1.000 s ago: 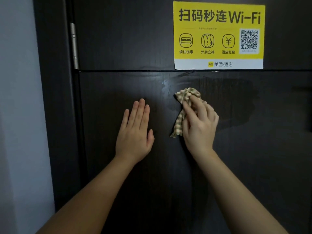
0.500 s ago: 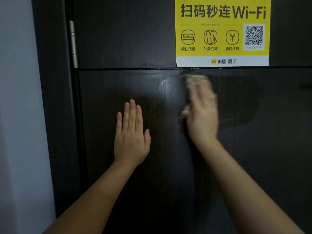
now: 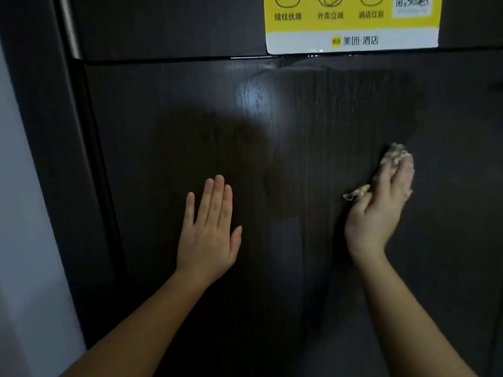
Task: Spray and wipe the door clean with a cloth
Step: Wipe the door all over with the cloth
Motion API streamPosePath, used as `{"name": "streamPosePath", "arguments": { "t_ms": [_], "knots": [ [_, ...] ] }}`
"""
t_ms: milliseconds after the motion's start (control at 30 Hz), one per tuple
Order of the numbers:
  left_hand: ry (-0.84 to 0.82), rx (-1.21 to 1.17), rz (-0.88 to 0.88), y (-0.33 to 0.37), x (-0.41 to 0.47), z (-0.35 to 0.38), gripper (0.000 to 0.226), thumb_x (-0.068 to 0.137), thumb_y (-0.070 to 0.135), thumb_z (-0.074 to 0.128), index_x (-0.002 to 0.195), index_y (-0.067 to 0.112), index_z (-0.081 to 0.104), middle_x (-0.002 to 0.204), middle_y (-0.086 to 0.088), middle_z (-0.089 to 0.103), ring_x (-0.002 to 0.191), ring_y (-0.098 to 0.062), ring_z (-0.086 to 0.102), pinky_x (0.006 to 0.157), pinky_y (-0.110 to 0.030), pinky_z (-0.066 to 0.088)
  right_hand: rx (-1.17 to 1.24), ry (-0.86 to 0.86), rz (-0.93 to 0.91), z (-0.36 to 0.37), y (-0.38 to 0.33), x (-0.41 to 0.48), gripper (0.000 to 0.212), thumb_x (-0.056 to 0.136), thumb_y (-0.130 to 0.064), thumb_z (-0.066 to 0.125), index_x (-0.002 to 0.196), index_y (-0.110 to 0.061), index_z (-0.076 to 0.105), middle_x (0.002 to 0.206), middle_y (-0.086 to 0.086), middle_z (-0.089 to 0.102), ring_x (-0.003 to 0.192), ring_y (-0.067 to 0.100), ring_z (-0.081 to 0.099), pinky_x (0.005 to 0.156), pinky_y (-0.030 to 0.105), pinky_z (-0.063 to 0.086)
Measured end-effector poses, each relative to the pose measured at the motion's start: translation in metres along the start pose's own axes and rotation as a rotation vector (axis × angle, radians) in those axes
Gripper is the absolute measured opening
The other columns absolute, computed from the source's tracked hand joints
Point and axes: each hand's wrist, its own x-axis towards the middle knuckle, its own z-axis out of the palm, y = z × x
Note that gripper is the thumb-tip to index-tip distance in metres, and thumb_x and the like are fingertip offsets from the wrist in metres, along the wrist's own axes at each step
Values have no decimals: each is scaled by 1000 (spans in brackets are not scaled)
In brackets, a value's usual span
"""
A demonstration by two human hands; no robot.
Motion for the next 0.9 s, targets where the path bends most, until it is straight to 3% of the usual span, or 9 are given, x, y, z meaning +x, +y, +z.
{"name": "streamPosePath", "arguments": {
  "t_ms": [67,200,267,333,433,500,700,767,900],
  "knots": [
    [0,3,-17,7,-4,2,72,93,43,25,149,3,4,159,-17,-4,147,-27,-5,118,-46,-2,13,27,25,12,-21,-18,66,77,0,34,143,0,39,155,23,22,145,39,16,119,50,11],
    [-9,-16,14,17,-17,7,73,92,41,28,149,0,7,158,-19,1,147,-29,-1,118,-46,0,50,-352,-538,19,-48,-95,58,84,-9,39,143,-5,40,154,12,23,146,31,14,121,42,3],
    [-19,-21,36,18,-26,9,73,92,40,30,149,0,8,158,-19,1,147,-29,0,118,-45,0,14,-401,-658,9,-17,-101,56,86,-5,44,141,-7,42,154,9,27,146,28,15,121,42,7],
    [-32,-3,49,19,-34,13,73,92,41,29,149,1,6,159,-18,-3,147,-29,-3,119,-44,-2,-36,-295,-485,-2,26,-91,59,81,-1,47,140,-6,44,153,13,28,145,31,19,120,44,11],
    [-41,23,40,25,-44,18,74,92,42,27,148,2,1,158,-16,-13,147,-28,-9,118,-44,-6,-23,-36,77,-13,56,-82,64,80,2,40,144,-5,40,156,20,19,145,37,15,119,44,11],
    [-42,20,17,31,-51,21,76,92,41,27,149,0,0,157,-17,-13,147,-29,-9,118,-44,-7,17,24,192,-3,37,-103,65,78,1,36,143,-2,39,155,23,20,145,40,15,119,45,9],
    [-75,8,50,40,-74,27,79,91,41,31,149,0,-2,157,-17,-11,147,-28,-11,119,-43,-9,97,-495,-590,-1,26,-186,59,83,-2,47,141,-11,39,155,0,23,148,25,14,121,45,4],
    [-118,11,52,41,-86,30,77,91,41,33,148,2,-2,157,-16,-15,146,-27,-15,118,-43,-11,71,-452,-471,-17,66,-184,62,78,7,48,138,-9,44,153,6,28,145,27,19,120,48,9],
    [-185,-16,33,49,-110,33,90,89,40,44,148,5,-15,154,-13,-28,144,-26,-21,116,-42,-15,65,-57,238,-30,89,-183,65,79,14,40,141,-4,44,154,21,24,146,29,13,120,40,12]
  ]
}}
